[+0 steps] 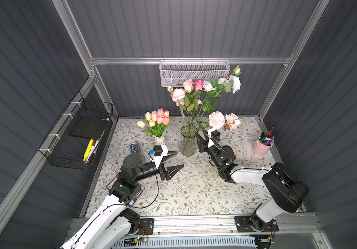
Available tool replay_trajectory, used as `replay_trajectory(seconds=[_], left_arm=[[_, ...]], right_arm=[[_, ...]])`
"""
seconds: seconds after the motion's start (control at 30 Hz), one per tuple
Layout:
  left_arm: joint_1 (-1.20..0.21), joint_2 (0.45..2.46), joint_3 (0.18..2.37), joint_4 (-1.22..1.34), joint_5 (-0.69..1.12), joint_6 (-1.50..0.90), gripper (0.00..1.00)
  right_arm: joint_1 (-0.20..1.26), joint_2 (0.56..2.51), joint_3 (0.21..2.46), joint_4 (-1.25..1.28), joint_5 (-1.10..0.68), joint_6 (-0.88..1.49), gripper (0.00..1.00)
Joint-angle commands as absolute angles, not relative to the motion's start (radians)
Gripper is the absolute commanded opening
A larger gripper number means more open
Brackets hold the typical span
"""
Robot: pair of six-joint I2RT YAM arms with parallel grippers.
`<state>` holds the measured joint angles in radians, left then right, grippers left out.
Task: Pick out pink flowers from the vase
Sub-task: Pick up the flower from the vase.
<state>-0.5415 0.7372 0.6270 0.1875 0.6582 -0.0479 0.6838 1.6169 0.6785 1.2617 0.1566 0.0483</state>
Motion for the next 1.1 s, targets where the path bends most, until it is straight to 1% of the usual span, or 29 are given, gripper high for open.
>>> replay_trajectory(seconds=[0.0,0.2,0.37,0.5,0.73,1.07], left_arm=[[-0.549,0.725,0.620,0.184,0.659,-0.008,0.75],[-0.566,0.724,0.626,0.152,0.634,0.020,0.75],[-0.576,0.721,0.625,0.143,0.626,0.034,0.75],[-0.581,0.720,0.626,0.140,0.620,0.040,0.76],[-0.584,0.718,0.626,0.132,0.612,0.049,0.76],[-0.584,0.713,0.624,0.123,0.603,0.058,0.79]], right_arm=[[0.669,1.652,0.719,1.292,0.141,0.071,0.43],[0.647,1.696,0.765,1.288,0.118,0.057,0.23],[0.640,1.713,0.762,1.320,0.101,0.079,0.08],[0.639,1.708,0.757,1.330,0.089,0.072,0.00],[0.632,1.660,0.747,1.316,0.088,0.064,0.00],[0.613,1.574,0.788,1.205,0.039,0.060,0.04]])
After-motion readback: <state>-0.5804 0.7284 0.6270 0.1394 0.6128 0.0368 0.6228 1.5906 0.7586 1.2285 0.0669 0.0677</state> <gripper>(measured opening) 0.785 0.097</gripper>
